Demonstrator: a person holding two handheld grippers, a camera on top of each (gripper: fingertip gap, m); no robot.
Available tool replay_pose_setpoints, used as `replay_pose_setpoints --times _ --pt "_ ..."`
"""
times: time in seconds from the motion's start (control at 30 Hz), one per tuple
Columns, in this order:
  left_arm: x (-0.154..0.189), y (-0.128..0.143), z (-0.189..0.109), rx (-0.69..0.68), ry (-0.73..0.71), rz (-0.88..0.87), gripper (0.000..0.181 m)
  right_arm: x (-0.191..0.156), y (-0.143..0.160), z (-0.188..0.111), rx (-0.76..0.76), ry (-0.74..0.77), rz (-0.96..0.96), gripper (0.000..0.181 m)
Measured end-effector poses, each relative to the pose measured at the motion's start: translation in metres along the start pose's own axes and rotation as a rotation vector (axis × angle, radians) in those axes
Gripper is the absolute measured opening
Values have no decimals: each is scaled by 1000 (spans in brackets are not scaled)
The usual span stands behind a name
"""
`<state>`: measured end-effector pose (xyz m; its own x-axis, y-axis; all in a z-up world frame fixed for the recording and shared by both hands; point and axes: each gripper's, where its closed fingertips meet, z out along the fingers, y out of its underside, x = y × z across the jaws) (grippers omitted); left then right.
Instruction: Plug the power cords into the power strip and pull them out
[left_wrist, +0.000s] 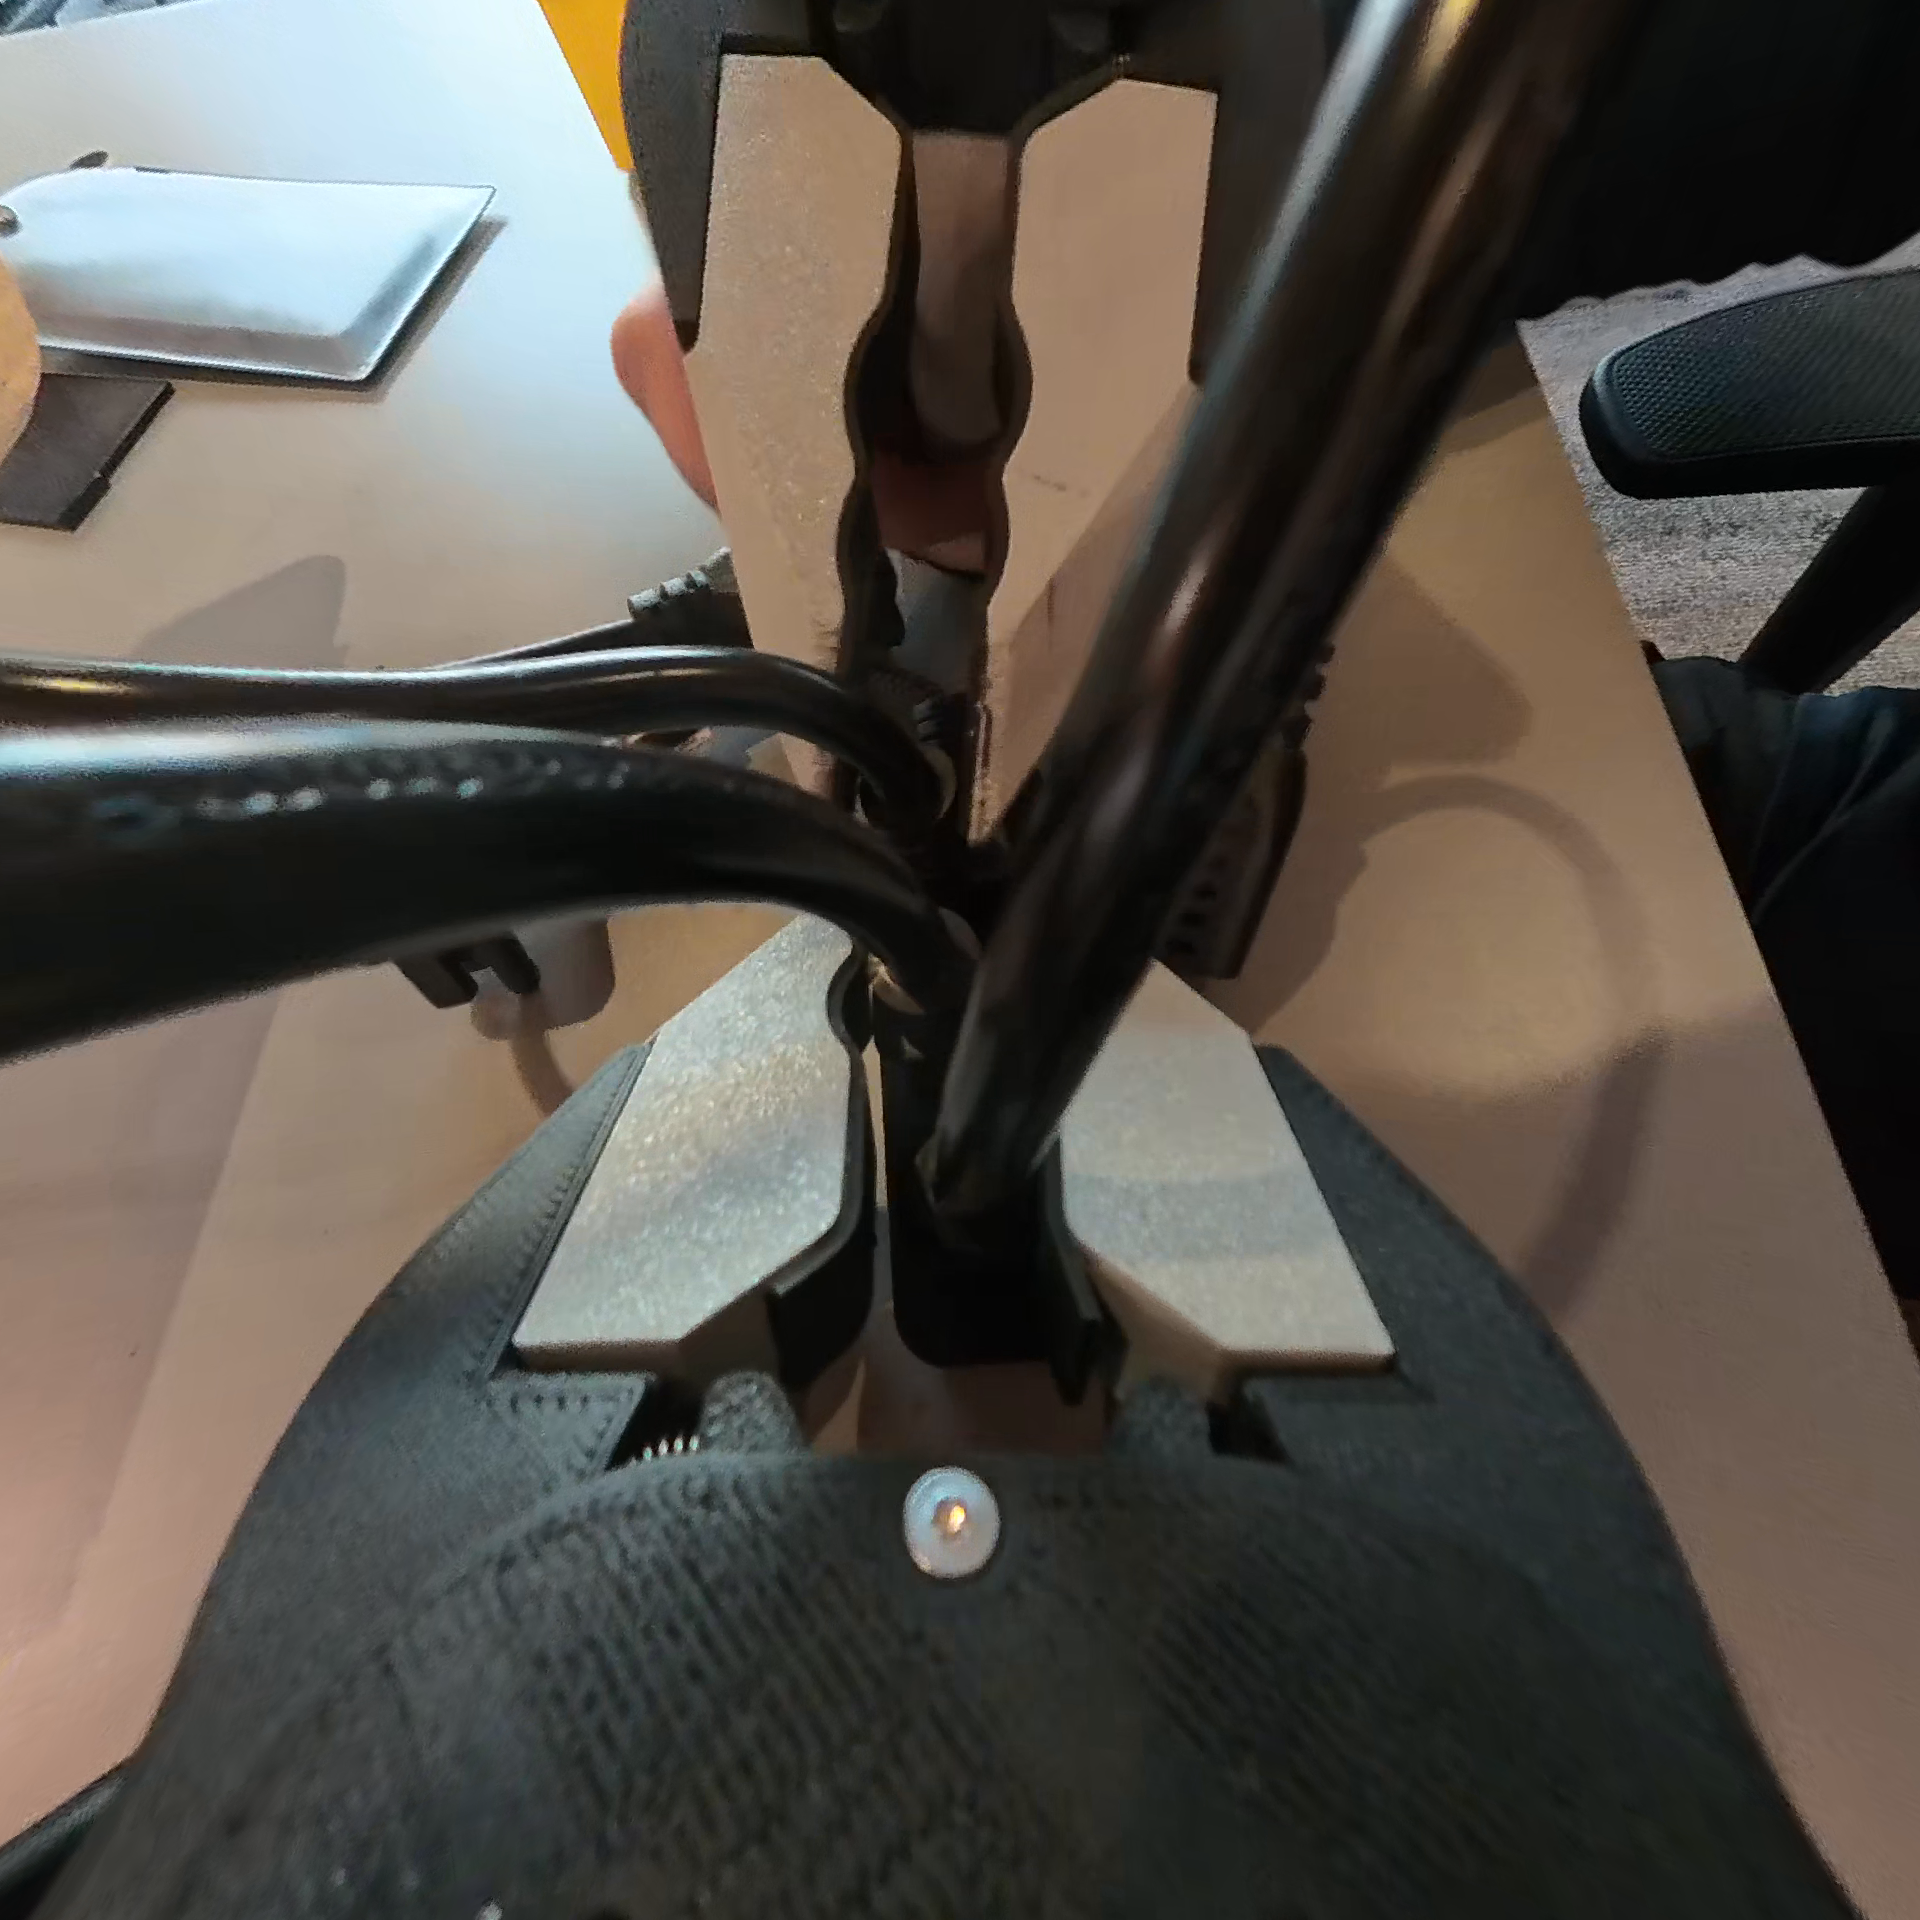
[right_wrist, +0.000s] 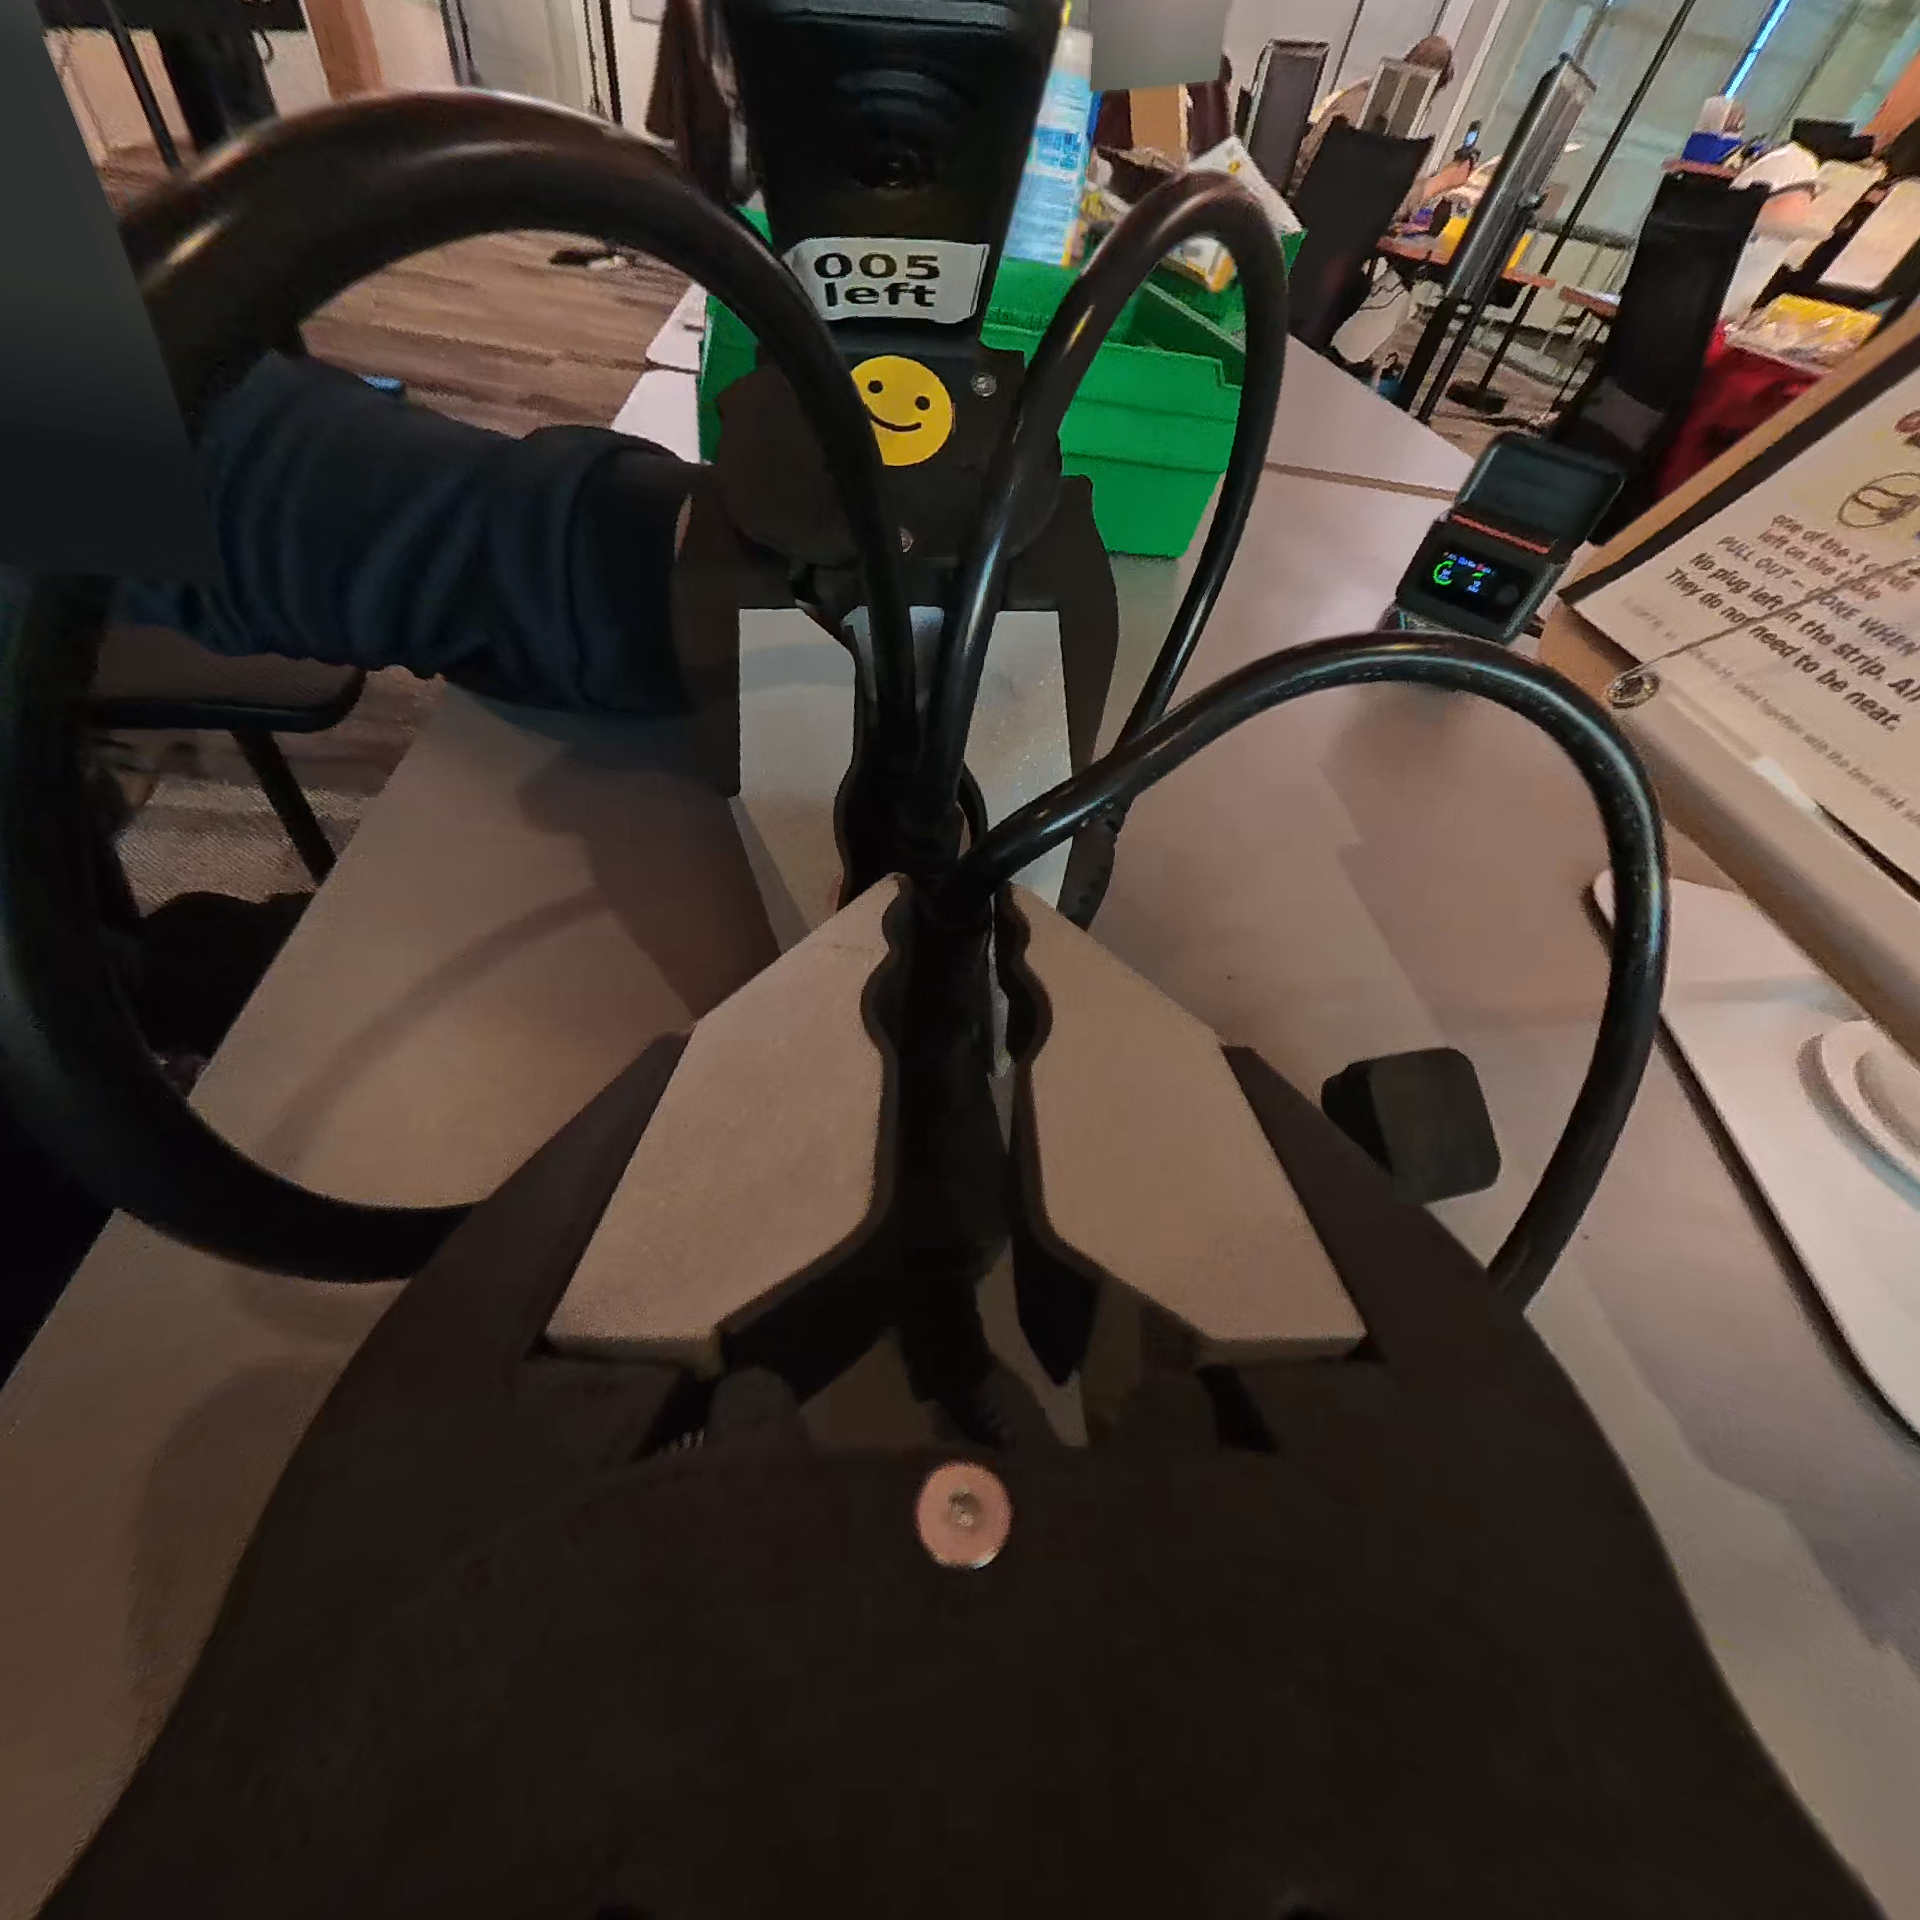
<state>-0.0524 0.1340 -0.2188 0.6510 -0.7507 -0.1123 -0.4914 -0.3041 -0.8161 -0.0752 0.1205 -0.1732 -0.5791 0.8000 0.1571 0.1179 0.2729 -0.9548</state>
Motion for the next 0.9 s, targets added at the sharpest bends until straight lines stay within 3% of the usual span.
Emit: replay_pose_setpoints --times 0.43,0.9 --pt "-13 -10 -2 129 18 -183 27 21 -17 3 135 10 251 6" --pt "-20 -7 -7 118 -5 -220 25 29 -20 -4 169 46 259 5"
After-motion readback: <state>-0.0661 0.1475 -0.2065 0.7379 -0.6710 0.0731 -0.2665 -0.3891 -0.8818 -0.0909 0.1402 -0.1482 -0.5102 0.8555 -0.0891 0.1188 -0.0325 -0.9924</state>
